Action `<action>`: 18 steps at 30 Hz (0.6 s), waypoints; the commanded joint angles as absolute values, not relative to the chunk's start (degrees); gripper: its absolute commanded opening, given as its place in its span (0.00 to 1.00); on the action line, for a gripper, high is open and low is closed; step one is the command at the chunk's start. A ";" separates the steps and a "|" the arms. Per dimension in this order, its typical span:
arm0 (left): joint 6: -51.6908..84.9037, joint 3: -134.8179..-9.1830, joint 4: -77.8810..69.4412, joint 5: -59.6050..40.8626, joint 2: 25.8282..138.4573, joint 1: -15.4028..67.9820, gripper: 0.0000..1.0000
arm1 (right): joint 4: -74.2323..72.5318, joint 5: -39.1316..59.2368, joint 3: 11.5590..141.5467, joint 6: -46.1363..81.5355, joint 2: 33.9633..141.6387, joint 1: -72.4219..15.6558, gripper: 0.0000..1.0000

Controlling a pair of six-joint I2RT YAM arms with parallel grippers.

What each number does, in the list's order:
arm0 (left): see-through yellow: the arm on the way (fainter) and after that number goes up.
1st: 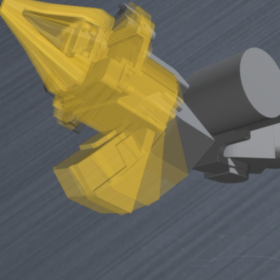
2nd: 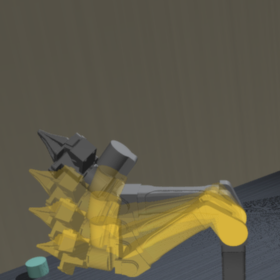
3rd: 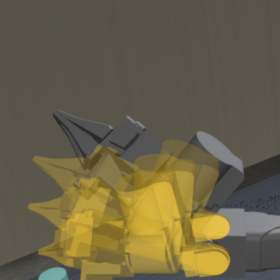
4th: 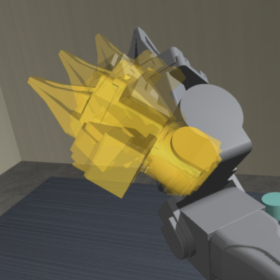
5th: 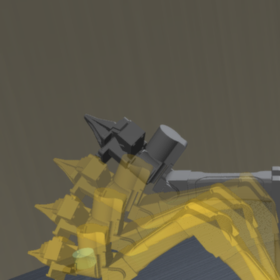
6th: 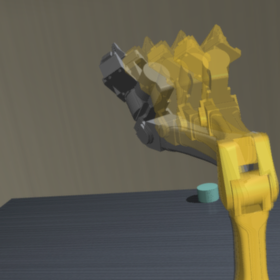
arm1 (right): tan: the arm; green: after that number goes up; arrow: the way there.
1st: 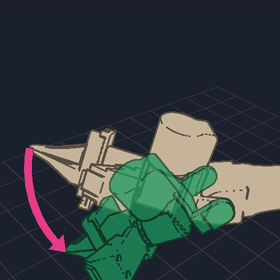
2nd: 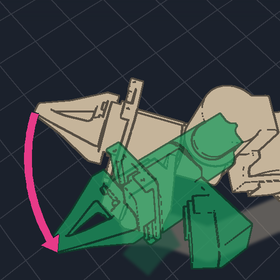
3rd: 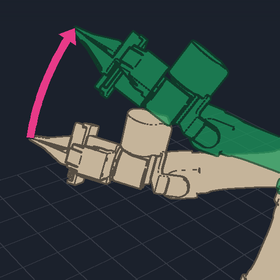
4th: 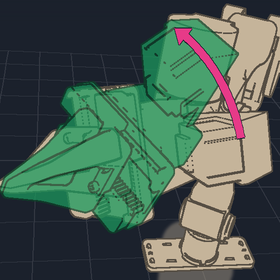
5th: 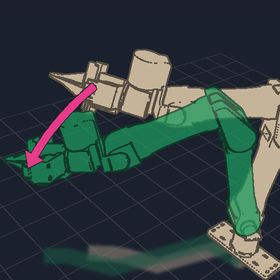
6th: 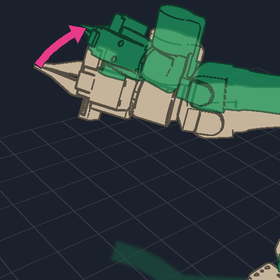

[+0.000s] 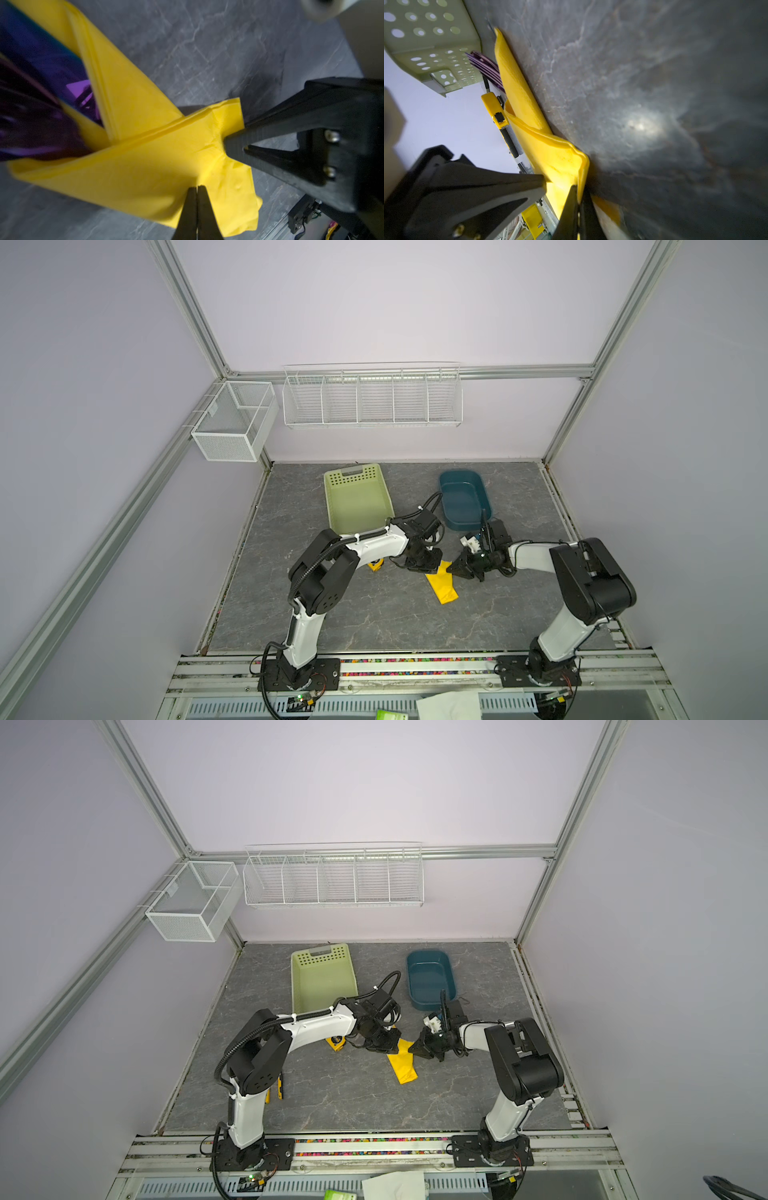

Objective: Place the utensils on the paper napkin and roll it up

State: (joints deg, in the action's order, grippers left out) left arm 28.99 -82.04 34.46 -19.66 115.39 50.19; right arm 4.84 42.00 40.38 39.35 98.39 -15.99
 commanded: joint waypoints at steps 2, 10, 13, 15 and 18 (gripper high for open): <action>26.41 -89.90 38.24 -14.26 115.00 48.30 0.01 | 5.42 41.48 39.12 38.16 98.59 -15.62 0.07; 24.10 -97.32 41.48 -13.35 121.96 47.75 0.00 | 5.65 40.98 38.75 38.69 97.69 -15.63 0.07; 23.61 -98.03 41.62 -12.15 123.45 47.85 0.00 | 6.15 40.76 38.94 38.39 97.42 -15.64 0.07; 23.16 -98.99 42.45 -12.17 124.72 47.85 0.00 | 6.34 40.69 38.84 38.33 97.47 -15.59 0.07; 22.86 -99.10 42.98 -12.30 126.06 47.94 0.00 | 6.27 40.61 38.73 38.58 97.30 -15.64 0.07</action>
